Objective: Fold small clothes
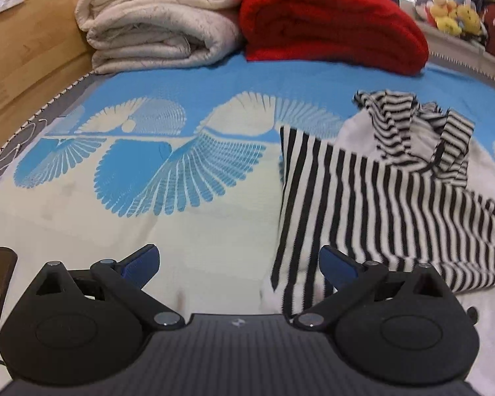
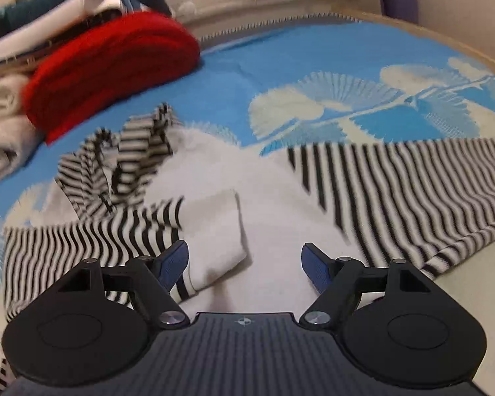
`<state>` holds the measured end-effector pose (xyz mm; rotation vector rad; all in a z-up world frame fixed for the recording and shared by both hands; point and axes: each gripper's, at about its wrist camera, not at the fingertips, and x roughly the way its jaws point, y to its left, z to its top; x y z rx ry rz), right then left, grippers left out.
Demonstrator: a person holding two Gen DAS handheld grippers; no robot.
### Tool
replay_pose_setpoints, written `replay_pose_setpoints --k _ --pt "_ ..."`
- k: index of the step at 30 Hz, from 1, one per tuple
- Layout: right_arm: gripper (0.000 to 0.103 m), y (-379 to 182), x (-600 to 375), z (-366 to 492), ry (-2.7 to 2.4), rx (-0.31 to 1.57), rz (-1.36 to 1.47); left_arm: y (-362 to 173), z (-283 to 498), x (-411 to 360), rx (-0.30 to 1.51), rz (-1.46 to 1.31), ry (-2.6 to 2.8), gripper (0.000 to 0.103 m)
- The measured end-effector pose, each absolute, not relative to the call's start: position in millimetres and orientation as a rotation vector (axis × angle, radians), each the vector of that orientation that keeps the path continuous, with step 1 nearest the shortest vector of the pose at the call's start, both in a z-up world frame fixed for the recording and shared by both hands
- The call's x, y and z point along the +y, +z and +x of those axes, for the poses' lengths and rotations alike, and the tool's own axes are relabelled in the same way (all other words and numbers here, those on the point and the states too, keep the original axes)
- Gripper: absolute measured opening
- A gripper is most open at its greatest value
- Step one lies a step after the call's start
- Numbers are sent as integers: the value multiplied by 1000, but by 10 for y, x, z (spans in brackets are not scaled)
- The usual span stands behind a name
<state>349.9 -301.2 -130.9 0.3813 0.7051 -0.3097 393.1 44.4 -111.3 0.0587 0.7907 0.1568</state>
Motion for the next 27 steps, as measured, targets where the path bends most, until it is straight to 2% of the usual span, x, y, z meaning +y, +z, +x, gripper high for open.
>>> replay_pose_setpoints --k 7,23,27 --pt "80 -1057 -3509 3030 -414 595 547 -1028 3759 313 767 63 139 103" --pt "80 -1250 -4340 2281 -637 576 638 -1092 3519 289 784 80 118 103" --pt "80 -1318 -4878 2057 -800 490 842 -1111 3569 322 792 60 144 103"
